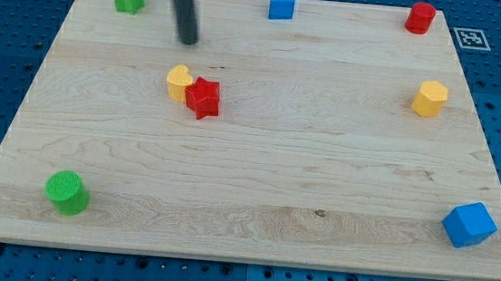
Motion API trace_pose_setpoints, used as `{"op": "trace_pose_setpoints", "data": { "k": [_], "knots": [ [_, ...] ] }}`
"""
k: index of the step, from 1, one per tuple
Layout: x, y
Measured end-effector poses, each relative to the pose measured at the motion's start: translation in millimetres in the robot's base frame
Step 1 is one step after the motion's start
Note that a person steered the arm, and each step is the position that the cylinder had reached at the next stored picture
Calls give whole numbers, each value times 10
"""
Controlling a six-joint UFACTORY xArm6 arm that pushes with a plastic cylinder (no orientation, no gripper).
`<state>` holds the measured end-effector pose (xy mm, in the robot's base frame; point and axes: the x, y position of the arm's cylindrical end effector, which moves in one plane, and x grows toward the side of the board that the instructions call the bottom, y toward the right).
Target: Move the yellow hexagon to the center
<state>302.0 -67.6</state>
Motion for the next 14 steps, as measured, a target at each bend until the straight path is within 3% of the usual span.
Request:
{"op": "trace_pose_setpoints", "data": {
  "k": [2,3,6,10,11,13,14],
  "knots": [
    [32,2511],
    [416,3494],
    [882,3279],
    [1025,1979],
    [1034,1884],
    [1332,2426],
    [1399,2233]
  ]
}}
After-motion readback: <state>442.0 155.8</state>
